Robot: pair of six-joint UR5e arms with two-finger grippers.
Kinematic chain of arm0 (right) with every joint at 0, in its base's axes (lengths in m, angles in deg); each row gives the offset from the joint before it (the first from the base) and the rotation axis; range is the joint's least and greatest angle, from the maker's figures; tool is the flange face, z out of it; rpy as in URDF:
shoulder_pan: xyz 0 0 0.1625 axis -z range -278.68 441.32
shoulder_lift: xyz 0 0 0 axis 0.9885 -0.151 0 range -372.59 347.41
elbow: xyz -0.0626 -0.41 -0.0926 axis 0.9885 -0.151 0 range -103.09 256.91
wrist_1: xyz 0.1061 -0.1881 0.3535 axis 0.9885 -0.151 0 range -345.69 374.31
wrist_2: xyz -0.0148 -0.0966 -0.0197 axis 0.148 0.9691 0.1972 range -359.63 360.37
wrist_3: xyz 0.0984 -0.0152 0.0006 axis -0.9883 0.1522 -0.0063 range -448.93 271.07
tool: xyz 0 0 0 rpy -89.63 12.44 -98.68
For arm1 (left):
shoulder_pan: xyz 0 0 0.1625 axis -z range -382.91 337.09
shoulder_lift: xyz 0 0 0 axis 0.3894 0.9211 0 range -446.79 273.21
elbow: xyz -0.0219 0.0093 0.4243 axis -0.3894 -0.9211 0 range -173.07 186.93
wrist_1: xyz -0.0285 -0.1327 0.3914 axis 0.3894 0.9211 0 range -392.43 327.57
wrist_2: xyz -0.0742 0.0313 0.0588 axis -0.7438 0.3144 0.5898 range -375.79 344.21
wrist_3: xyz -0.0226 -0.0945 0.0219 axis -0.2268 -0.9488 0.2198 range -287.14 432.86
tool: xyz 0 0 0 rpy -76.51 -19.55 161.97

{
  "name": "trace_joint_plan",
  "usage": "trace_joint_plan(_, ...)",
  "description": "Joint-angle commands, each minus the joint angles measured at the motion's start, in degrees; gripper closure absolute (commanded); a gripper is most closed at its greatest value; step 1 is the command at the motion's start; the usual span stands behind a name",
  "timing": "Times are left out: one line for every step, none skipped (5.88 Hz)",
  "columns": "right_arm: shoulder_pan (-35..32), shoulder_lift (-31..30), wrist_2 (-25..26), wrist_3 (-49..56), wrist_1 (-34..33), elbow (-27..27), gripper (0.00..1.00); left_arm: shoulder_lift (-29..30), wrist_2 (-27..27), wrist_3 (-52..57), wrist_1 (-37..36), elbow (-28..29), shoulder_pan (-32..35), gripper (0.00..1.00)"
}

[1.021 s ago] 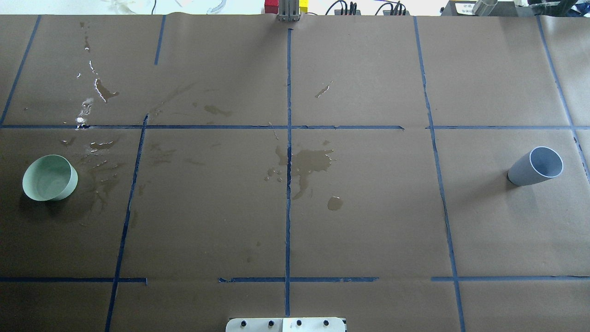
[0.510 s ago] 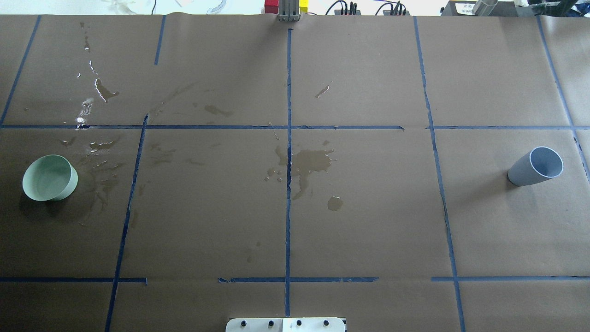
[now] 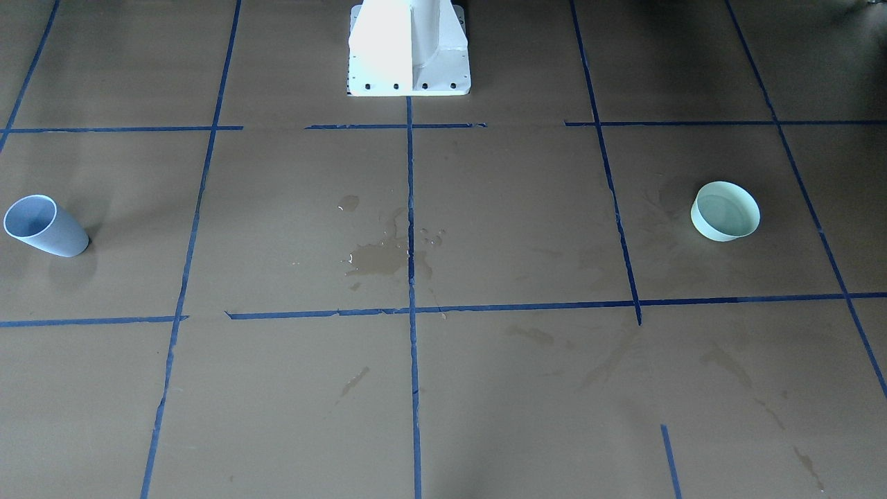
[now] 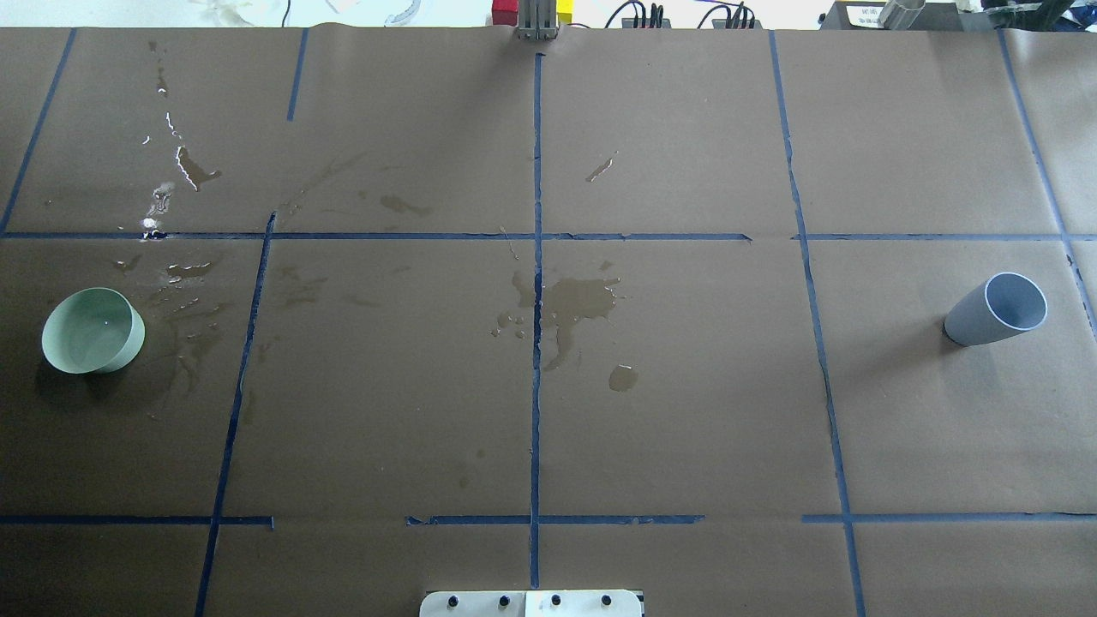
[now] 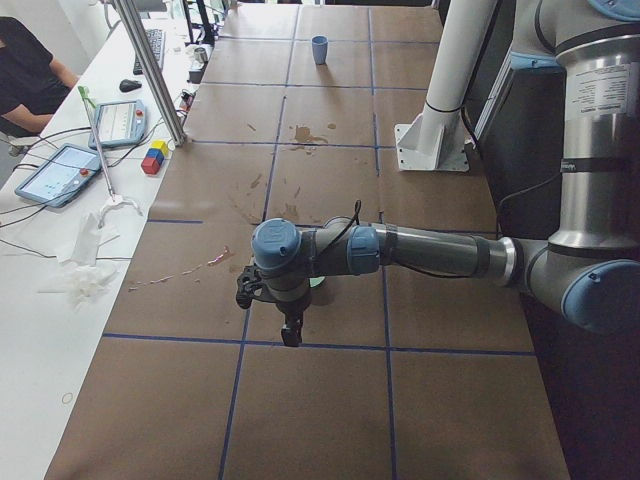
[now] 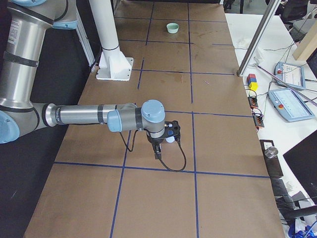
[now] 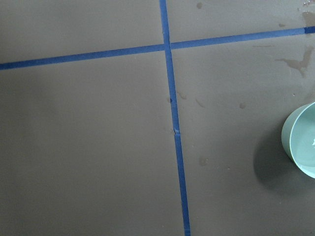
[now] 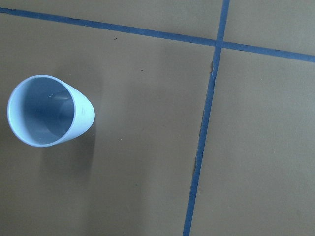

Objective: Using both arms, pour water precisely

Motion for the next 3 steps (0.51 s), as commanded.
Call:
trace_joint_plan(-0.05, -0.52, -0.05, 0.00, -0.13, 0.46, 0.00, -0.63, -0.18, -0.62, 0.06, 0.60, -0.08, 0.00)
trace_joint_plan(0.04, 0.26, 0.82, -0.09, -0.13, -0.58, 0.00, -0.63, -0.09, -0.62, 0.06, 0.26, -0.08, 0.00)
trace_joint_plan(-0.05, -0.17, 1.61, 0.00, -0.13, -0.25, 0.00, -0.63, 0.00, -0.62, 0.23, 0.43, -0.08, 0.00)
